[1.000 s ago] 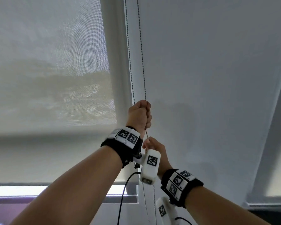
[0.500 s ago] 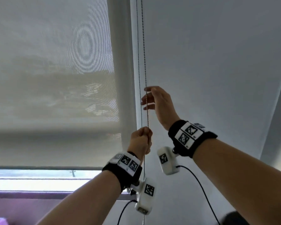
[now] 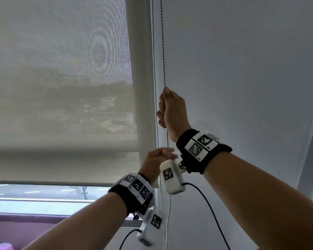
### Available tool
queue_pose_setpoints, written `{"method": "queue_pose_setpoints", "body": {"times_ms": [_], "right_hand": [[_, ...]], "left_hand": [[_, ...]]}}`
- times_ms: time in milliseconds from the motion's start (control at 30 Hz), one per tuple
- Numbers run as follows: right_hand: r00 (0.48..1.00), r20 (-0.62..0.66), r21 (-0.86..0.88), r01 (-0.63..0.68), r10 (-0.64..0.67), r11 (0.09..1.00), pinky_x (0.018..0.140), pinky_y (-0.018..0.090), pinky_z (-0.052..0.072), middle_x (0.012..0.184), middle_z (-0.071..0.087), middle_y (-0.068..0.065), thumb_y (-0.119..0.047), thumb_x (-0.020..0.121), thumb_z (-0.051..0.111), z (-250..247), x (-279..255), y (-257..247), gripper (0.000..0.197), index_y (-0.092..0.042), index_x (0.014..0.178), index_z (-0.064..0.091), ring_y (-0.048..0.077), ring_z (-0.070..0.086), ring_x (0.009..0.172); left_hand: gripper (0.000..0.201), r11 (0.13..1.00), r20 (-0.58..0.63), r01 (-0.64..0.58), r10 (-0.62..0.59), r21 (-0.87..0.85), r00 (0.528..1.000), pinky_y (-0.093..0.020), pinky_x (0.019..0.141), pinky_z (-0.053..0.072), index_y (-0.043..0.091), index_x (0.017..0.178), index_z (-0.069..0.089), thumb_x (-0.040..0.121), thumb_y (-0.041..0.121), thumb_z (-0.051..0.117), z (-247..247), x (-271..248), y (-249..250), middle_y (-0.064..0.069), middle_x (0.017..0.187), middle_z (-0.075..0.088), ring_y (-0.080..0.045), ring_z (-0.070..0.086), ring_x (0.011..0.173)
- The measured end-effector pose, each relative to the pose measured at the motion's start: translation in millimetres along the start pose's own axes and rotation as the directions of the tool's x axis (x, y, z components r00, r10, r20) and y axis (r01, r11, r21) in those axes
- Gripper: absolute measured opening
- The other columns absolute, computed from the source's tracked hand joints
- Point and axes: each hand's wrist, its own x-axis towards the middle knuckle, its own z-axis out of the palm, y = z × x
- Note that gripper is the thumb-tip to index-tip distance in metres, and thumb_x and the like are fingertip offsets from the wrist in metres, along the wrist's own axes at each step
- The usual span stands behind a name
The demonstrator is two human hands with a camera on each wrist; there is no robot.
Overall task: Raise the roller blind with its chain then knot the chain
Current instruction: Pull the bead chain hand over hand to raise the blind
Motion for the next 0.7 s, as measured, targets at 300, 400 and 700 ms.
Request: {"method": "queue_pose_setpoints", "body": {"times_ms": [300,400,700], "right_hand": [[0.995,-0.065,-0.093,0.063,-0.069,0.994,0.04,0.02,0.027,0.046,0.033,-0.005,-0.027,0.102,0.04,-18,-17,35,0.044,-0.016,0.06,0.041,0.009,0.029,0.039],[0.999,-0.022,0.031,-0.028,0.028,0.999,0.035,0.015,0.025,0.046,0.034,-0.008,-0.025,0.104,0.038,-25,-31,42,0.042,-0.017,0.064,0.047,0.004,0.028,0.035],[0.995,-0.058,-0.042,-0.087,0.085,0.995,0.047,0.023,0.028,0.053,0.033,-0.003,-0.002,0.099,0.04,-47,-70,102,0.036,-0.013,0.064,0.04,0.008,0.03,0.045]], "left_hand": [[0.024,0.955,-0.041,-0.232,0.243,0.184,0.969,-0.029,0.067,0.053,-0.008,0.098,0.062,0.082,-0.005,0.044,0,20,77,-0.021,0.085,0.065,-0.022,0.064,0.073],[0.023,0.962,-0.081,-0.242,0.253,0.127,0.964,-0.027,0.071,0.053,0.002,0.1,0.066,0.086,0.007,0.049,5,33,94,-0.014,0.088,0.07,-0.018,0.068,0.078],[0.035,0.966,-0.079,-0.206,0.196,-0.158,0.977,-0.025,0.048,0.03,0.011,0.083,0.06,0.097,0.026,0.032,39,52,124,0.001,0.055,0.048,-0.011,0.039,0.046]]}}
